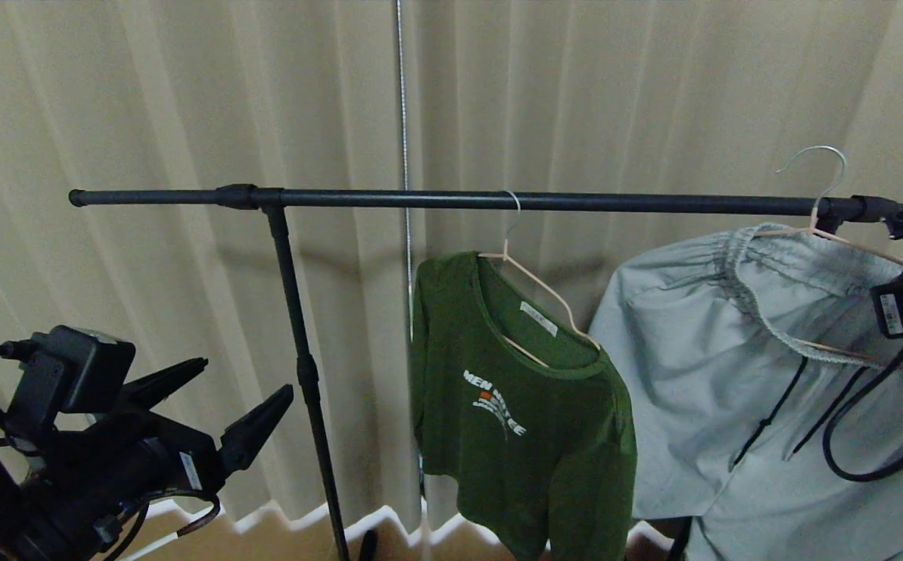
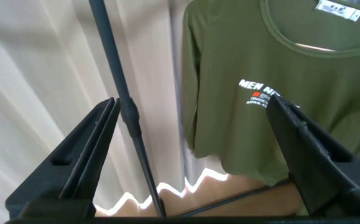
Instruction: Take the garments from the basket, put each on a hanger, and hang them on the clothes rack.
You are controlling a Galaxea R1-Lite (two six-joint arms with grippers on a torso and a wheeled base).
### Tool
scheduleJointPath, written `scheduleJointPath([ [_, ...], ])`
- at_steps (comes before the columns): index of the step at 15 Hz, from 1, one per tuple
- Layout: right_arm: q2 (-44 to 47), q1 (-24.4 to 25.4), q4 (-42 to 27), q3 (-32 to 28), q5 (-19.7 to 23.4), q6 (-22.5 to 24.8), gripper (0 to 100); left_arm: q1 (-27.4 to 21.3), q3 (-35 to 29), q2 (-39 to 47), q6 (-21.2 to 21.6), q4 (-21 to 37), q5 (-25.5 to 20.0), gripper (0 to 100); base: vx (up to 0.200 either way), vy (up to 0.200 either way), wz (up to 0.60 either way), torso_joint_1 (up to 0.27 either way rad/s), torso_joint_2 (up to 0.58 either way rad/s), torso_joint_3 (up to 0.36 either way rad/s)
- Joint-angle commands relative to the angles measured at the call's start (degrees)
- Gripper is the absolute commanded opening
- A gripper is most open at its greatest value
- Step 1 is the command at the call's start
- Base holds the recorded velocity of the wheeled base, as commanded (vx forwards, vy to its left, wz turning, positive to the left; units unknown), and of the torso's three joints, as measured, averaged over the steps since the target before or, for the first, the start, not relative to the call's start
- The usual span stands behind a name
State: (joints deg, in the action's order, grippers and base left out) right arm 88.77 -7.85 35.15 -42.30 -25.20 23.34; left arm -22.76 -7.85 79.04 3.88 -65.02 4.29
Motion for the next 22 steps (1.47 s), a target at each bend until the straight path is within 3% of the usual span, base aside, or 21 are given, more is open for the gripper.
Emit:
scheduleJointPath([
  [1, 6.5, 1.43, 0.1, -4.37, -1.61, 0.03, 0, 0.0, 0.03, -0.21, -0.01, -0.01, 0.02, 100, 0.0, 0.0, 0.0, 0.0, 0.0, 0.0],
  [2, 9.23, 1.7, 0.1, -6.39, -3.54, -0.05, 0, 0.0, 0.12, -0.56, -0.01, 0.07, -0.07, 100, 0.0, 0.0, 0.0, 0.0, 0.0, 0.0],
  [6, 13.88, 1.87, 0.19, -8.68, -3.98, -0.05, 0, 0.0, 0.2, -0.73, 0.08, 0.07, -0.07, 100, 0.0, 0.0, 0.0, 0.0, 0.0, 0.0],
  [12, 14.06, 6.53, 0.45, -6.48, -3.98, -0.49, 0, 0.0, 0.29, -0.73, 0.08, 0.07, -0.07, 100, 0.0, 0.0, 0.0, 0.0, 0.0, 0.0],
  [14, 14.06, 7.94, 3.7, -4.54, -3.98, -0.41, 0, 0.17, 0.2, -0.73, 0.08, 0.07, -0.07, 100, 0.0, 0.0, 0.0, 0.0, 0.0, 0.0],
  [21, 11.77, 8.03, 5.55, -1.73, -3.72, -0.23, 0, 0.35, 0.29, -1.17, -0.01, 0.16, -0.07, 100, 0.0, 0.0, 0.0, 0.0, 0.0, 0.0],
  [22, 11.42, 8.03, 5.55, -1.38, -3.72, -0.23, 100, 0.35, 0.29, -1.26, -0.01, 0.16, 0.02, 100, 0.0, 0.0, 0.0, 0.0, 0.0, 0.0],
])
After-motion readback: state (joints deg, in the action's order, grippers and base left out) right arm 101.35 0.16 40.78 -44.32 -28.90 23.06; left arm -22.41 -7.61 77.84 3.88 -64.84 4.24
